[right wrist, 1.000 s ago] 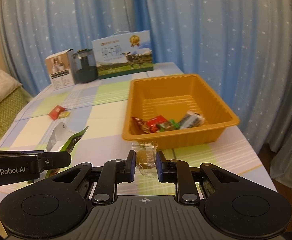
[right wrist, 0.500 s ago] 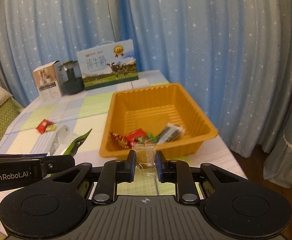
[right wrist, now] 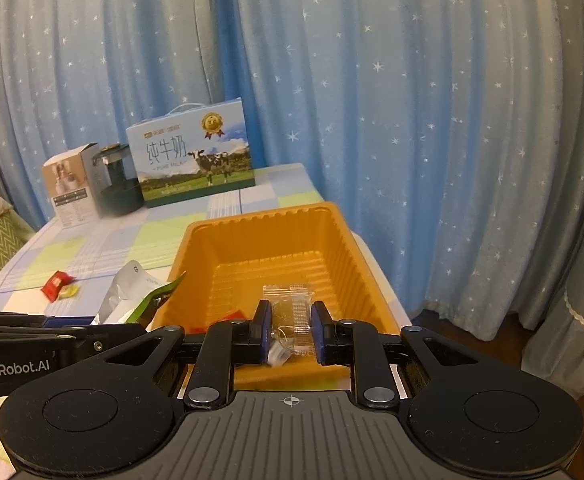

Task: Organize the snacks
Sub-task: 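Carry the clear packet and white pouch over the orange tray, then lower both held snacks into the tray and open both grippers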

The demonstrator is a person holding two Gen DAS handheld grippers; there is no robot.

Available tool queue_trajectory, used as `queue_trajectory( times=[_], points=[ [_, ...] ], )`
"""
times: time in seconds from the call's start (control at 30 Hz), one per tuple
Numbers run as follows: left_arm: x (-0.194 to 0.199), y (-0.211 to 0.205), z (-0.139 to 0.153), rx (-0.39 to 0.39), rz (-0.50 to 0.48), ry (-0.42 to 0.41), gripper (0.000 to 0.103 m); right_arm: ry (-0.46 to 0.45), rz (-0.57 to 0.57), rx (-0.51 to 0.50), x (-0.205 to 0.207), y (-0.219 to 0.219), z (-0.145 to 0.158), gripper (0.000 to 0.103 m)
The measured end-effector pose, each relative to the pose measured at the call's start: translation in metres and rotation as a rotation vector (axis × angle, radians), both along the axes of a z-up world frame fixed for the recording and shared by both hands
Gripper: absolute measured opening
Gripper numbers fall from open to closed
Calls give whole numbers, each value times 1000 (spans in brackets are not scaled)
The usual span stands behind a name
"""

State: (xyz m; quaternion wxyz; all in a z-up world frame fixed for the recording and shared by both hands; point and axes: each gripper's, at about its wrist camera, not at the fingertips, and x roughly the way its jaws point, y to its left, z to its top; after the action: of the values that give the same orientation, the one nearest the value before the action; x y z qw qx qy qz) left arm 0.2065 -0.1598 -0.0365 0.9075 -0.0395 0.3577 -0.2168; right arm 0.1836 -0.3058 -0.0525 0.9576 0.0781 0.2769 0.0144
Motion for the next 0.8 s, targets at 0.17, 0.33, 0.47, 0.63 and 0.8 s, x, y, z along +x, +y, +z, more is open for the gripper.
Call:
queue_trajectory(
  times=[0.17, 0.33, 0.47, 0.63, 0.8],
  points=[
    [21, -9, -4, 8, -12, 5, 25, 8, -8, 24, 22, -7, -4, 21],
    [39, -15, -7, 17, -19, 5, 25, 10, -3, 44, 42, -9, -7, 21],
    [56, -17, -12, 18, -18, 13, 25, 12, 4, 51, 57, -9, -8, 21],
    [76, -18, -19, 18, -18, 23, 25, 29, -9, 54, 75, -12, -14, 21],
    [97, -18, -25, 23, -13, 27, 25, 42, -27, 60, 91, -21, -20, 21]
  ],
)
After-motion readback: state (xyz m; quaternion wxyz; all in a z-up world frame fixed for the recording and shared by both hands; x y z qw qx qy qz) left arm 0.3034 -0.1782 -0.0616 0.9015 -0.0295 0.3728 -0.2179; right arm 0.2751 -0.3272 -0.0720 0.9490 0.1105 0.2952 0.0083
